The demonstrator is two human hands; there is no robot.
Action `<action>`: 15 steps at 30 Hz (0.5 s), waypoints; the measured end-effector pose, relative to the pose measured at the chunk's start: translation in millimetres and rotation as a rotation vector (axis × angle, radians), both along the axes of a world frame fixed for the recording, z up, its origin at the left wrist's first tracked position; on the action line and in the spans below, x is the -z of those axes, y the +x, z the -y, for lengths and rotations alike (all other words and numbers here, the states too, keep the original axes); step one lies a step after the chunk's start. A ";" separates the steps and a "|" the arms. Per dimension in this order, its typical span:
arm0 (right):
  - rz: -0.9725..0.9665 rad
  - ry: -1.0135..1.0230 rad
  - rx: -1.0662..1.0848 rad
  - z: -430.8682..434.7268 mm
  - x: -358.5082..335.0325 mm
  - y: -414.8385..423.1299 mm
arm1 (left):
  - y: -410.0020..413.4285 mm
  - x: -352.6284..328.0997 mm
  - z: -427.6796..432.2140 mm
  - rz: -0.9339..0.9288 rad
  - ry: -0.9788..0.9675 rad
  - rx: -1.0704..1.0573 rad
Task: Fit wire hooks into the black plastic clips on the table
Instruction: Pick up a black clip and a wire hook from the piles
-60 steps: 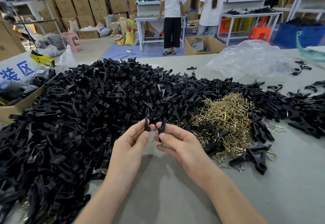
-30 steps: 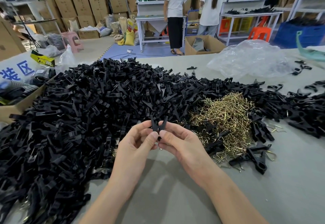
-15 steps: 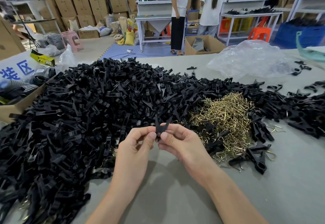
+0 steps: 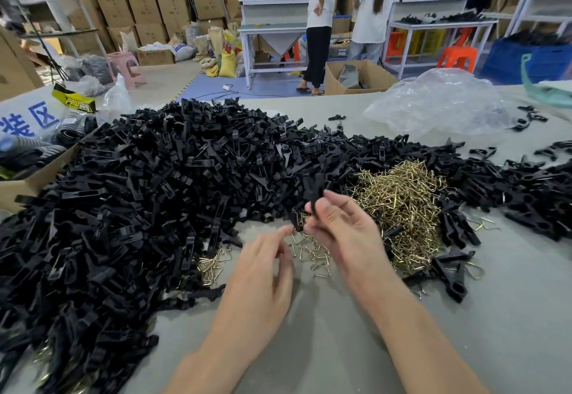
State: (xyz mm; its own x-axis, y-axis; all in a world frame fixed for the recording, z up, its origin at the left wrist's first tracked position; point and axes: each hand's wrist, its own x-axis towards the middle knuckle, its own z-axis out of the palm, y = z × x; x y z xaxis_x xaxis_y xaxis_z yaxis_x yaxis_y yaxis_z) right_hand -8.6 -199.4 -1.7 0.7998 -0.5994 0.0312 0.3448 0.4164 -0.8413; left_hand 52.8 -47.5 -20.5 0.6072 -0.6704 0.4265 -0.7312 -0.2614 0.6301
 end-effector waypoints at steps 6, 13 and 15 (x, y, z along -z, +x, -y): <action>0.235 0.312 0.112 42.1 -9.3 -29.8 | -3.6 -6.7 18.8 0.133 0.117 0.008; 0.316 0.470 0.154 53.4 -8.1 -40.2 | 1.1 -16.9 55.4 0.171 0.378 -0.046; 0.292 0.454 0.132 52.7 -7.3 -39.1 | 3.4 -14.0 50.9 0.202 0.453 -0.029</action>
State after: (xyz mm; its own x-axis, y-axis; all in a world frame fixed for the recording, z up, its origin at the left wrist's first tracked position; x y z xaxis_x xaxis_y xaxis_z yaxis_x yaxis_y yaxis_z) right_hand -47.7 -252.2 5.6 0.7138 -0.6989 -0.0448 0.6106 0.6524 -0.4489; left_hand 56.2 -98.4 -6.6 0.5634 -0.7997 0.2075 -0.8155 -0.4979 0.2952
